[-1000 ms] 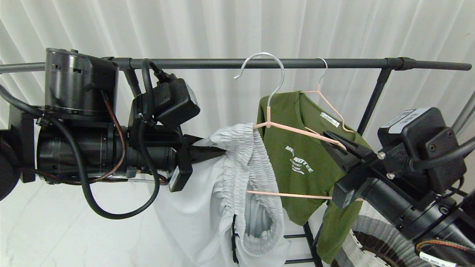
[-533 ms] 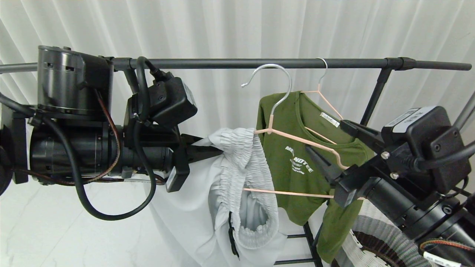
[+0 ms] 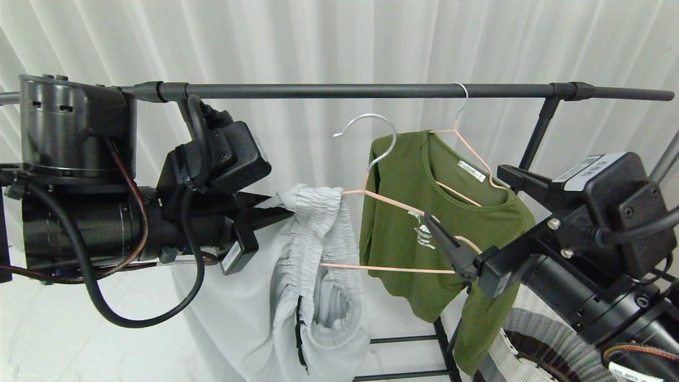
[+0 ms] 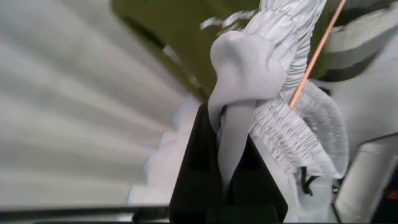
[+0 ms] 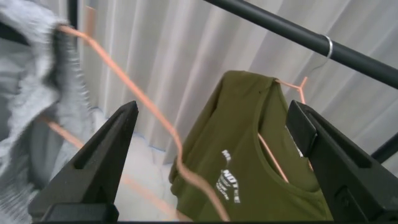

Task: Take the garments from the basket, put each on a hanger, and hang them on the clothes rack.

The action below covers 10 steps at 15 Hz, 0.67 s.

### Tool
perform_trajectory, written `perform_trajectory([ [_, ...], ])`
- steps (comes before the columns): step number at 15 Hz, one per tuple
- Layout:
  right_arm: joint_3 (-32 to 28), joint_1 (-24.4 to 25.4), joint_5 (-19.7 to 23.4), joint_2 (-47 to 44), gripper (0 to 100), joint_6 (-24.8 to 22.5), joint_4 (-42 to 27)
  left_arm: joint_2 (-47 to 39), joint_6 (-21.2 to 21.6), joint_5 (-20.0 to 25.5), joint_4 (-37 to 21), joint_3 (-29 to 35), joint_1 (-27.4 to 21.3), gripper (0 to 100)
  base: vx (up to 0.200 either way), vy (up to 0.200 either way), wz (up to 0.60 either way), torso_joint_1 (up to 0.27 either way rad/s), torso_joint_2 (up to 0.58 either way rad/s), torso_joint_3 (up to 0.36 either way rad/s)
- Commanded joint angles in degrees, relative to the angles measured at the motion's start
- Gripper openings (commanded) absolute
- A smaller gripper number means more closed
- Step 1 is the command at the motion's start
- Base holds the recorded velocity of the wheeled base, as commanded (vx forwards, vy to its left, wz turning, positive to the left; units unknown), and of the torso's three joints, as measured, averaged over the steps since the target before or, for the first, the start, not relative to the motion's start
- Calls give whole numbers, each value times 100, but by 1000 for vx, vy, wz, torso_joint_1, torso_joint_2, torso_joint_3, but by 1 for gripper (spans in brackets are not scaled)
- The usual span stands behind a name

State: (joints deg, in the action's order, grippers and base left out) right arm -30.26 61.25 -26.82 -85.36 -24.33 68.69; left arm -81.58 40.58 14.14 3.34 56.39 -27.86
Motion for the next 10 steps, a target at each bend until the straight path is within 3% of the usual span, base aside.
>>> perform_trajectory([
  [1, 2, 160, 1, -16, 100, 25, -23, 54, -147, -254, 18, -50, -18, 0, 0, 0, 0, 0, 0, 0],
  [4, 187, 546, 1, -33, 100, 350, -207, 142, -833, -702, 18, 3, -168, 0, 0, 0, 0, 0, 0, 0],
  [6, 319, 854, -8, -33, 100, 1053, -612, 301, -1351, -913, 18, 12, -352, 0, 0, 0, 0, 0, 0, 0],
  [10, -7, 828, 1, -244, 100, 2178, -1332, 494, -1378, -931, 272, -6, -335, 0, 0, 0, 0, 0, 0, 0],
])
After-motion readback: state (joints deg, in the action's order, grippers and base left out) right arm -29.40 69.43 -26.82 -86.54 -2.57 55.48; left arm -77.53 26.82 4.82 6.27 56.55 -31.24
